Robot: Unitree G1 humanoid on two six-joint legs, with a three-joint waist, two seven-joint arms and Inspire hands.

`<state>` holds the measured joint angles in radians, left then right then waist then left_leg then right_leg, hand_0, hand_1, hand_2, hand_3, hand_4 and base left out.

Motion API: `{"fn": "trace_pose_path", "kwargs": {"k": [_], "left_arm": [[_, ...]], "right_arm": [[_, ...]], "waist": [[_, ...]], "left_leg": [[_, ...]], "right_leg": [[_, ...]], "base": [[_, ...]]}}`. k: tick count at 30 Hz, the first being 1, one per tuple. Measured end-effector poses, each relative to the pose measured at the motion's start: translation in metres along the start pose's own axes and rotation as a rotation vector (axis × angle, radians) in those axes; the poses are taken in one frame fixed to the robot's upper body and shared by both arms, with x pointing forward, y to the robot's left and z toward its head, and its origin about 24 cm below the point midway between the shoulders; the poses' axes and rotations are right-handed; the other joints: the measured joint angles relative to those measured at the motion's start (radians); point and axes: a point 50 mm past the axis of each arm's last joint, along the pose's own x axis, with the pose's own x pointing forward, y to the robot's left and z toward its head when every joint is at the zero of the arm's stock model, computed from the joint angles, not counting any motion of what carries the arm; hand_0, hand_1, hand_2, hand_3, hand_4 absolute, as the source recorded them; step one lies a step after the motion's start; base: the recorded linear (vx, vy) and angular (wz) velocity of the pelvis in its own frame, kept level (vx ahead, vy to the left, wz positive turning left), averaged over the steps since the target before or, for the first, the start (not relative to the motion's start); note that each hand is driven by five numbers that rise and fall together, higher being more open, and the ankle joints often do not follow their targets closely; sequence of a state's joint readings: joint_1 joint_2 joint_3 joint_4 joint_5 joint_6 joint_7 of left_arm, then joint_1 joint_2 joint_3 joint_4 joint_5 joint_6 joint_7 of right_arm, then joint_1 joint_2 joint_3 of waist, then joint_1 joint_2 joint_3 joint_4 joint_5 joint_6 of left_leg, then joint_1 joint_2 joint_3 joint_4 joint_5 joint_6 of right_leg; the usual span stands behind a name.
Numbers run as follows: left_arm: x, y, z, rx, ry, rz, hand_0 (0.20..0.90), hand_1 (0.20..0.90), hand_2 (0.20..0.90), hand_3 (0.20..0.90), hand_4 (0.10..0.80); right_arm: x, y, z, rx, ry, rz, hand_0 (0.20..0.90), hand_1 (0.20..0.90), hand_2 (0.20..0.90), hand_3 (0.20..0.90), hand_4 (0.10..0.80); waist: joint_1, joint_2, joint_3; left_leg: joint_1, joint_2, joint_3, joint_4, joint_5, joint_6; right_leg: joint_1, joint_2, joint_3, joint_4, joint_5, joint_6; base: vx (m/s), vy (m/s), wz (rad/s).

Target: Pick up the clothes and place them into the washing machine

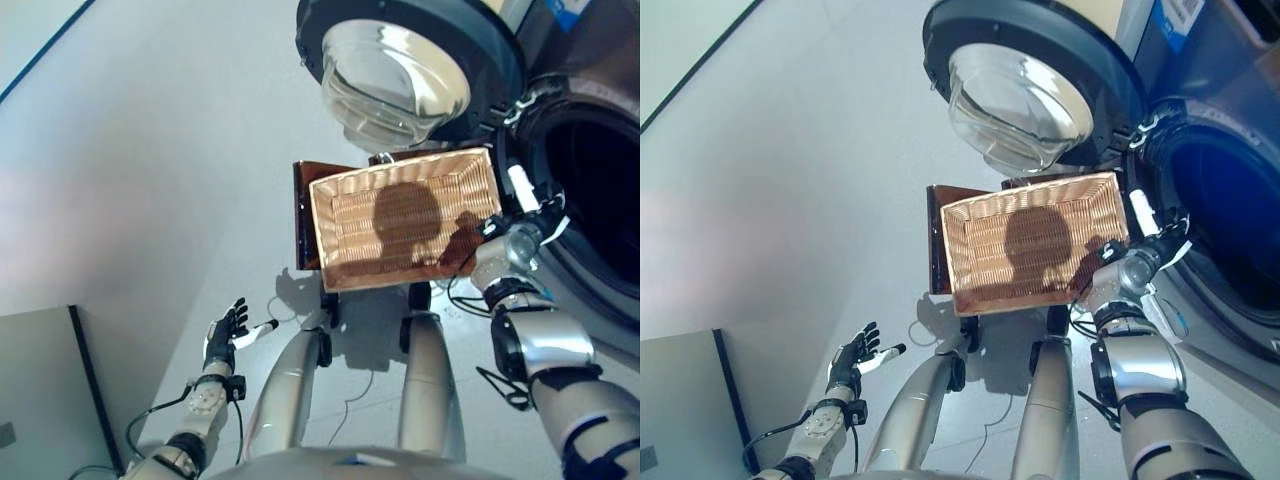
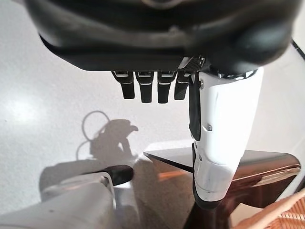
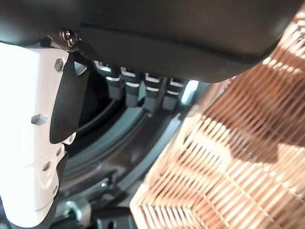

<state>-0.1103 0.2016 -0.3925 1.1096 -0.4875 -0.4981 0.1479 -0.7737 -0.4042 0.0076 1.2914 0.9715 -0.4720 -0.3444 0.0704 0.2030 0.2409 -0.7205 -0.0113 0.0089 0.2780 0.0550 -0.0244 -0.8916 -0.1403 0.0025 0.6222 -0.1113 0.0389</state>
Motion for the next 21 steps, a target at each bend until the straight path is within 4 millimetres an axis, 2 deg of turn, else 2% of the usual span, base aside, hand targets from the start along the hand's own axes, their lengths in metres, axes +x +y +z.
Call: {"fn": "trace_pose_path", "kwargs": {"k": [5,7,8,10,16,18,21], "left_arm": [[-0.001,-0.002,-0.005,-0.008,0.03,-0.008,0.9,0.9,0.9,0.9,0.8],[-0.003,0.003,-0.011,-0.016,0.07,0.018,0.9,0.9,0.9,0.9,0.8],[-0.006,0.008,-0.018,-0.016,0.098,0.04,0.9,0.9,0.9,0.9,0.8],[-0.011,0.016,-0.028,-0.013,0.14,0.073,0.9,0.9,0.9,0.9,0.8],[-0.03,0.028,-0.058,0.042,0.285,0.106,0.9,0.9,0.9,0.9,0.8],[-0.042,0.035,-0.071,0.059,0.335,0.117,0.9,0.9,0.9,0.9,0.8],[-0.049,0.037,-0.08,0.09,0.386,0.096,0.9,0.9,0.9,0.9,0.8]], "right_arm": [[-0.018,-0.033,-0.041,-0.045,0.087,0.007,0.9,0.9,0.9,0.9,0.8],[-0.035,-0.056,-0.067,-0.084,0.154,0.013,0.9,0.9,0.9,0.9,0.8],[-0.047,-0.07,-0.083,-0.108,0.206,0.01,0.9,0.9,0.9,0.9,0.8],[-0.062,-0.088,-0.1,-0.131,0.265,-0.002,0.9,0.9,0.9,0.9,0.8],[-0.095,-0.155,-0.121,-0.325,0.384,0.006,0.9,0.9,0.9,0.9,0.8],[-0.114,-0.183,-0.13,-0.442,0.465,0.025,0.9,0.9,0.9,0.9,0.8],[-0.138,-0.212,-0.139,-0.598,0.572,0.055,0.9,0.9,0.9,0.9,0.8]], "waist": [[-0.005,-0.025,0.001],[-0.009,-0.049,-0.001],[-0.011,-0.07,-0.013],[-0.022,-0.104,-0.037],[-0.04,-0.15,-0.101],[-0.051,-0.165,-0.167],[-0.057,-0.17,-0.21]], "left_leg": [[0.105,0.007,-0.014,-0.024,-0.007,-0.003],[0.177,0.015,-0.02,-0.046,-0.01,-0.007],[0.217,0.018,-0.023,-0.07,-0.01,-0.007],[0.26,0.021,-0.024,-0.097,-0.01,-0.007],[0.448,0.034,-0.024,-0.199,-0.003,0.005],[0.504,0.037,-0.024,-0.235,-0.004,0.015],[0.596,0.035,-0.024,-0.274,-0.007,0.027]], "right_leg": [[0.117,0.003,-0.02,-0.036,-0.004,0.006],[0.197,0.005,-0.032,-0.065,-0.006,0.006],[0.237,0.006,-0.041,-0.084,-0.012,-0.002],[0.278,0.009,-0.044,-0.11,-0.01,0.0],[0.491,0.016,-0.075,-0.25,0.01,0.02],[0.55,0.017,-0.081,-0.289,0.013,0.027],[0.66,0.017,-0.092,-0.358,0.024,0.04]], "base": [[0.111,-0.031,-0.03],[0.137,-0.018,-0.05],[0.125,-0.016,-0.08],[0.127,-0.008,-0.06],[0.151,-0.009,-0.02],[0.152,-0.016,0.03],[0.133,-0.004,0.02]]}}
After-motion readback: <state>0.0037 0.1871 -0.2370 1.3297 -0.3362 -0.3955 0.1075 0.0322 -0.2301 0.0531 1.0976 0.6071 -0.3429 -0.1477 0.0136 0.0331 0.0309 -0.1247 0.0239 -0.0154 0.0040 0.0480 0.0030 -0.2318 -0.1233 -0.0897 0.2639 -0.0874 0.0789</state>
